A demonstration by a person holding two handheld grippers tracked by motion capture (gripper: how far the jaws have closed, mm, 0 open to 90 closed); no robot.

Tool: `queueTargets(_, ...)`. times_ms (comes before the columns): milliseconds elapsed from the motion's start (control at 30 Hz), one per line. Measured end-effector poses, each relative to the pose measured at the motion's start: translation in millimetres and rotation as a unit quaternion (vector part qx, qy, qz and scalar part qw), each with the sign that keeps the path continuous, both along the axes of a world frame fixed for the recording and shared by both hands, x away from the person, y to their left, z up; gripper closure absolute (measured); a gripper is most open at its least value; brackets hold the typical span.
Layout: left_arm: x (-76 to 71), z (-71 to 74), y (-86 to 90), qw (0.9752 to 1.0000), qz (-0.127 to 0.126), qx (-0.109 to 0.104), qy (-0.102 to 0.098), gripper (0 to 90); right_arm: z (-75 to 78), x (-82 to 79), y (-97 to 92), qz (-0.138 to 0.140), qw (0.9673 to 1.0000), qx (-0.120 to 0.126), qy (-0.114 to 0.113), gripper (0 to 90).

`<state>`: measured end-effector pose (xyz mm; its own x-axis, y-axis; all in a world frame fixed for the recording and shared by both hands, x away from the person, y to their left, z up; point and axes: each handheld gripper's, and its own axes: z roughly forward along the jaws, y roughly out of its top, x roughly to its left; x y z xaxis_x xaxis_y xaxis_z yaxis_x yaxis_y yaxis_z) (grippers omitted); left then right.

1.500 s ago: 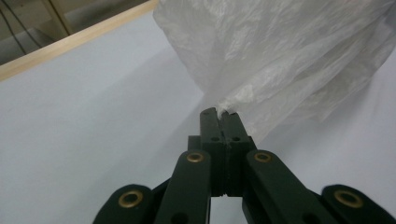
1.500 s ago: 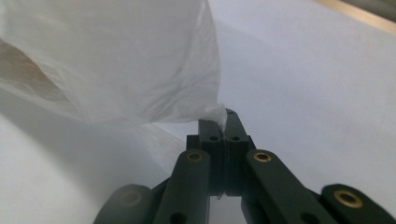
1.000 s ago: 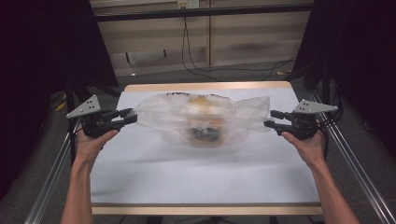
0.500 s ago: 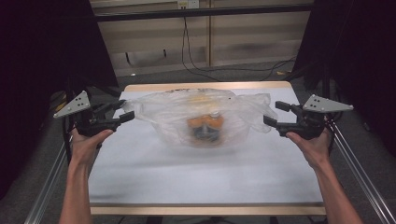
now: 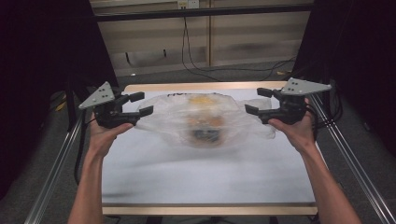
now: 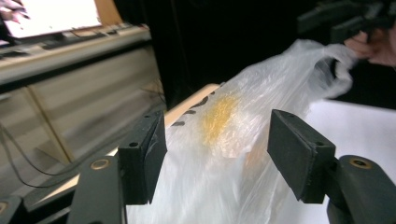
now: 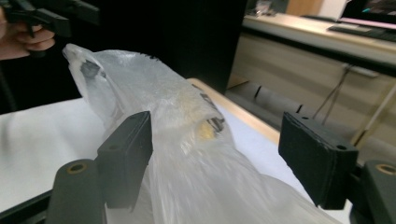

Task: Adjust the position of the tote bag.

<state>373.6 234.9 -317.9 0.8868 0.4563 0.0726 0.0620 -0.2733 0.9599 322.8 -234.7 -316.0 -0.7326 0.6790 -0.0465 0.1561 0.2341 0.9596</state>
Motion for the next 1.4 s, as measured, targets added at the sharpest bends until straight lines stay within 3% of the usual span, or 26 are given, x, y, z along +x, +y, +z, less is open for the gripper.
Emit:
queueTargets(167, 7.6, -18.4, -27.2, 0.999, -0.032, 0.025, 0.02, 38.3, -14.6, 8.2, 28.2, 0.042, 0.9984, -0.025, 0.027, 26.1)
queueTargets(267, 15.3, -33.2, -45.1, 0.9973, -0.047, 0.045, 0.035, 38.7, -19.1, 15.4, 38.9, 0.053, 0.9969, -0.042, 0.04, 26.3)
queueTargets(367, 21.3, -40.4, -51.7, 0.9964, -0.047, 0.056, 0.044, 41.3, -22.9, 21.0, 43.2, 0.059, 0.9961, -0.045, 0.049, 27.9)
queueTargets(400, 27.2, -44.3, -54.3, 0.996, -0.041, 0.061, 0.052, 44.7, -28.7, 28.7, 48.0, 0.062, 0.9949, -0.053, 0.06, 32.9)
queueTargets(433, 30.1, -45.1, -54.5, 0.9965, -0.037, 0.052, 0.055, 49.7, -30.3, 30.7, 49.3, 0.063, 0.9946, -0.054, 0.063, 39.2)
queueTargets(467, 30.1, -45.1, -54.5, 0.9965, -0.037, 0.052, 0.055, 53.6, -30.3, 30.7, 49.3, 0.063, 0.9946, -0.054, 0.063, 39.2)
queueTargets(533, 37.0, -44.8, -52.9, 0.997, -0.03, 0.042, 0.058, 57.6, -34.1, 36.9, 51.1, 0.069, 0.9944, -0.041, 0.069, 50.6)
queueTargets(567, 41.2, -44.7, -53.0, 0.9968, -0.029, 0.04, 0.062, 69.3, -35.7, 40.4, 52.1, 0.075, 0.9941, -0.034, 0.07, 63.5)
queueTargets(633, 44.0, -44.7, -53.8, 0.9967, -0.028, 0.041, 0.065, 72.7, -35.8, 41.7, 52.2, 0.076, 0.9941, -0.031, 0.071, 67.7)
queueTargets(667, 47.2, -45.0, -54.6, 0.9965, -0.034, 0.03, 0.071, 84.5, -35.6, 45.1, 51.5, 0.077, 0.9943, -0.019, 0.072, 79.6)
queueTargets(733, 49.5, -45.2, -55.1, 0.9965, -0.036, 0.027, 0.071, 90.0, -34.8, 48.1, 50.1, 0.07, 0.9949, -0.008, 0.073, 86.6)
queueTargets(767, 52.1, -46.3, -56.4, 0.9965, -0.025, 0.024, 0.076, 90.0, -34.8, 49.5, 49.4, 0.073, 0.9945, -0.002, 0.075, 88.5)
queueTargets(900, 58.9, -51.2, -60.4, 0.9954, -0.008, 0.043, 0.085, 90.0, -36.0, 56.6, 48.9, 0.053, 0.9951, 0.002, 0.084, 89.7)
queueTargets(1033, 72.3, -61.2, -67.3, 0.9914, 0.011, 0.081, 0.102, 90.0, -45.5, 74.4, 49.4, 0.02, 0.9939, 0.0, 0.109, 89.8)
queueTargets(1200, 74.8, -81.7, -74.4, 0.9828, -0.005, 0.13, 0.131, 90.0, -70.7, 90.3, 49.2, -0.002, 0.9884, -0.021, 0.151, 89.9)
queueTargets(1267, 71.8, -88.2, -75.5, 0.981, -0.014, 0.139, 0.135, 90.0, -78.7, 91.1, 47.3, -0.004, 0.987, -0.025, 0.158, 89.9)
queueTargets(1400, 60.5, -95.3, -77.7, 0.9804, -0.03, 0.143, 0.132, 90.0, -92.6, 83.5, 43.6, 0.004, 0.986, -0.02, 0.165, 90.0)
